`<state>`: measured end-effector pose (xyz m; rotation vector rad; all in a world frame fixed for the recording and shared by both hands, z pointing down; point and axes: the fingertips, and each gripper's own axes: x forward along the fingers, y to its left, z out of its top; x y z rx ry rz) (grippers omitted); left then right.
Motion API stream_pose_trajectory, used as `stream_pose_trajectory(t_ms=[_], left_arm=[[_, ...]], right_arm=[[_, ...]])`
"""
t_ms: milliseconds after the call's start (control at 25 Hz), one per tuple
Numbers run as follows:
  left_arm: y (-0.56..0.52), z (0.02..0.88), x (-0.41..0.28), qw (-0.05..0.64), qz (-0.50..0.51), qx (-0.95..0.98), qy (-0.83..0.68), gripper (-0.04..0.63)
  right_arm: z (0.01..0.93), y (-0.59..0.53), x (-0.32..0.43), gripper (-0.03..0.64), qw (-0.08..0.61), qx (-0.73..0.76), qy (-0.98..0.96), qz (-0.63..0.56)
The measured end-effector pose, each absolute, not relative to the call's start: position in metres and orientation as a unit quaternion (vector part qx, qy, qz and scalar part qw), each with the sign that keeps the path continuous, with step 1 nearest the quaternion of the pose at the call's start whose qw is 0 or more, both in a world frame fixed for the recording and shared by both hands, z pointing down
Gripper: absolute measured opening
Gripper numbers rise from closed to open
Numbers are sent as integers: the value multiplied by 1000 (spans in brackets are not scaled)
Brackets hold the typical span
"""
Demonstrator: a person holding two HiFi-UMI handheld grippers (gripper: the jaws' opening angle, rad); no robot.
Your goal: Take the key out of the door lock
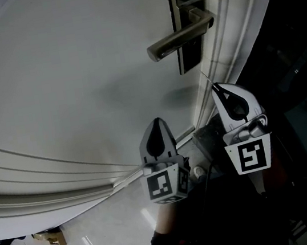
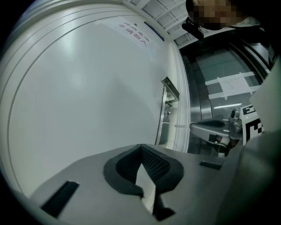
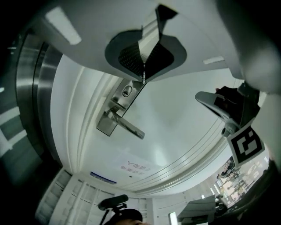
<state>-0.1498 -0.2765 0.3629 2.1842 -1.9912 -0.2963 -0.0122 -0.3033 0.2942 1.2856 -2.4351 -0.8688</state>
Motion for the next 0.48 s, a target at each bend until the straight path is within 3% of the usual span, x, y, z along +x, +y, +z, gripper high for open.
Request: stream_pose_trajectory(t_ms=[480], left_arm=[[-279, 363, -124, 63, -63, 771, -630, 0]], right_arm=[[325, -291, -19, 12, -21, 383, -923, -22]])
